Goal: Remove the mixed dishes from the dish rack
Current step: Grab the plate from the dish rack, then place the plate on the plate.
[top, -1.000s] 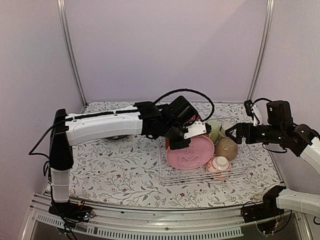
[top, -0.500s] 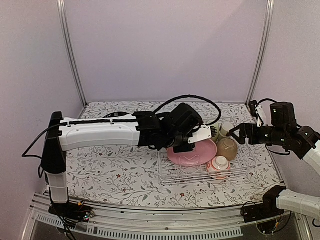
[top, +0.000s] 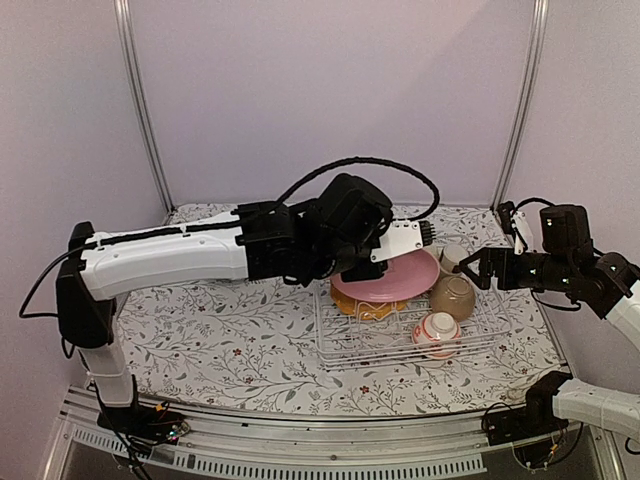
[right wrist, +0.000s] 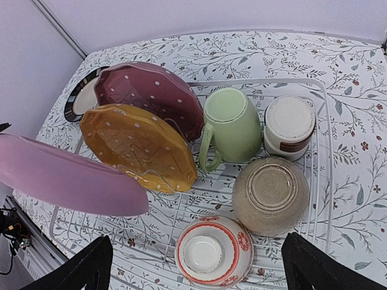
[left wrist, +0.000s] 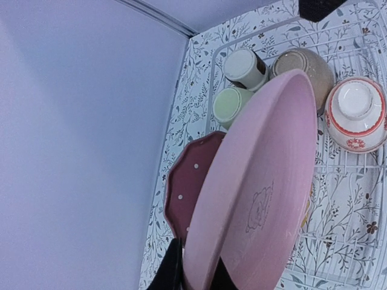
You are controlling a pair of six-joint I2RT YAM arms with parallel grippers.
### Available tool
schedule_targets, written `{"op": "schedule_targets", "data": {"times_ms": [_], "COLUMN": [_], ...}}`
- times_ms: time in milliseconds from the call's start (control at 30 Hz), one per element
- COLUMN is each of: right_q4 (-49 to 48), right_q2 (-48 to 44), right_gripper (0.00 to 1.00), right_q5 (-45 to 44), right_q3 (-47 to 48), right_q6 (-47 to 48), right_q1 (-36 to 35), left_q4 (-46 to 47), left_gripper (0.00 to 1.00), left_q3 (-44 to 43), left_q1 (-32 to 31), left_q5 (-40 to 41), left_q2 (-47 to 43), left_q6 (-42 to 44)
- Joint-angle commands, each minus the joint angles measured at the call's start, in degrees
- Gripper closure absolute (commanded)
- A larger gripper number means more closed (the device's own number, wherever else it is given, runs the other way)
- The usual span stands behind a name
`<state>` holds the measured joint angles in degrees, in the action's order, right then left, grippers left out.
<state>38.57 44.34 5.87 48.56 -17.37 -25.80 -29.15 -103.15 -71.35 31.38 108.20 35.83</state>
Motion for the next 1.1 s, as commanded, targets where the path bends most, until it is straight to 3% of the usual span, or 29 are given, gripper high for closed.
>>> {"op": "schedule_targets", "data": {"times_ms": [0, 300, 533, 767, 1067], "right_q4": [0.18, -1.05, -1.99, -3.60, -4.40], "right_q2": [-0.14, 0.65, 1.52, 2.72, 3.39], "right_gripper": [0.01, 0.01, 0.01, 0.01, 0.01], "right_q5": [-0.68, 0.63, 1.41, 2.24, 3.09], "right_q3": [-0.34, 0.28, 0.90, 0.78, 0.66], "right_q6": [-0.54, -0.45, -0.24, -0.20, -0.74], "right_q1": [0.49, 0.60, 0.62, 0.60, 0.63], "left_q4": [2.24, -2.15, -5.87, -3.98, -0.13], "left_gripper": [1.00, 1.00, 1.00, 1.00, 1.00], "left_q3": [-1.54, -4.07, -4.68, 1.04, 14.76], "left_q1": [-0.89, 1.26, 8.49, 23.33, 49.11], "left_q5": [4.30, -2.06, -9.38, -14.36, -27.23], "left_q2": [-3.65, -10.73, -17.94, -26.23, -31.36], "left_q6": [2.12, -6.86, -19.50, -34.67, -62.02]}}
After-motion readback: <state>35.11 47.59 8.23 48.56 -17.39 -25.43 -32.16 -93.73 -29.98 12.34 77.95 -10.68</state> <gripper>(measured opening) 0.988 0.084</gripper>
